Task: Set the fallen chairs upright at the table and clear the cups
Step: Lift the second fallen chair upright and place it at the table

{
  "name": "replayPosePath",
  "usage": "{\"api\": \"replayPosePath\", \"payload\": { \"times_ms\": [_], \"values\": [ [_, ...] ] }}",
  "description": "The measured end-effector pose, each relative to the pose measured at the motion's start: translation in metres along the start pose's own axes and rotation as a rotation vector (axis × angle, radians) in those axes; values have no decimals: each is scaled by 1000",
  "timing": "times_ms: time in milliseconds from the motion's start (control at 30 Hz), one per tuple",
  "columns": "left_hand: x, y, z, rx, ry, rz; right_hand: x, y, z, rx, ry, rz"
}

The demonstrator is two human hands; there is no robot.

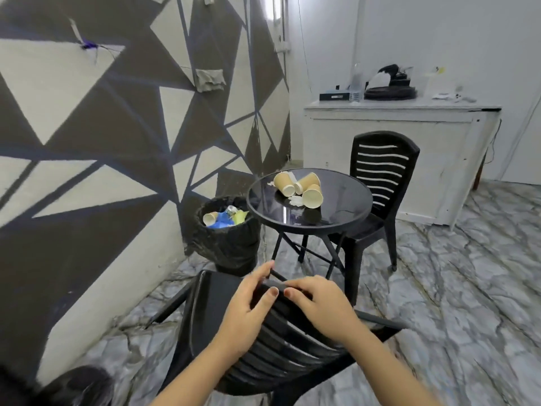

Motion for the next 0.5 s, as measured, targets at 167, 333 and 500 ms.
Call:
{"api": "replayPosePath", "payload": {
  "times_ms": [167, 333, 500],
  "values": [
    [35, -56, 4, -168, 50, 206, -5, 31, -57, -129, -46, -114],
    [58, -104, -19, -143, -41, 131, 10, 43, -44, -163, 79, -146],
    [74, -139, -32, -115, -88, 238, 17, 46, -37, -223, 116, -154]
  ]
}}
Point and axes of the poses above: each hand's wrist, its own x-axis away from the middle knuckle, its own y-axis out of the palm, z = x × y, the point moved 8 cm from there along -x, towards the middle knuckle, and after that the axes turned 11 degrees about -z, right-handed, at the moved point
